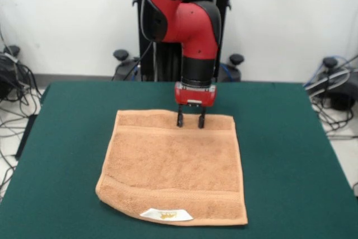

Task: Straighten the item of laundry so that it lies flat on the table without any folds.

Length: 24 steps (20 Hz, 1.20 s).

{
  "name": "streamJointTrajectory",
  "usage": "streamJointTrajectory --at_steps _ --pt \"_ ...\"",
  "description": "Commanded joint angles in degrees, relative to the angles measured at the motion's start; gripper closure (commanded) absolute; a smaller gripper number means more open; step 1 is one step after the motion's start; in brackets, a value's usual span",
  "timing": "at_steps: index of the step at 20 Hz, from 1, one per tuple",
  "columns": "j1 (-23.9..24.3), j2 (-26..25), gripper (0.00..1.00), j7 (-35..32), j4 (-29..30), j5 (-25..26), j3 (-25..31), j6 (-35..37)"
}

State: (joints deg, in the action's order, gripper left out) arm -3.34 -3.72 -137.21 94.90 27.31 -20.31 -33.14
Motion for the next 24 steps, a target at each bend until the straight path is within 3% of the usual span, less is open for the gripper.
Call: streamJointTrajectory --at_steps 1,9,11,13,17,24 --pt "4.2 -10.7 1.0 -0.2 -14.3 -8.7 1.9 21.5" --pt "3.6 -11.1 1.0 -0.9 -13.9 -10.0 1.5 22.0" --pt "2.0 -11.7 1.0 -0.3 -14.4 -11.7 0.0 25.7" --pt "1.9 -11.9 1.0 -0.5 -14.7 -11.6 0.0 22.5" --pt "5.6 -9.6 1.0 0.3 -13.6 -4.5 6.4 22.5" --pt "5.4 -10.6 1.0 -0.6 -12.4 -2.3 9.8 21.1"
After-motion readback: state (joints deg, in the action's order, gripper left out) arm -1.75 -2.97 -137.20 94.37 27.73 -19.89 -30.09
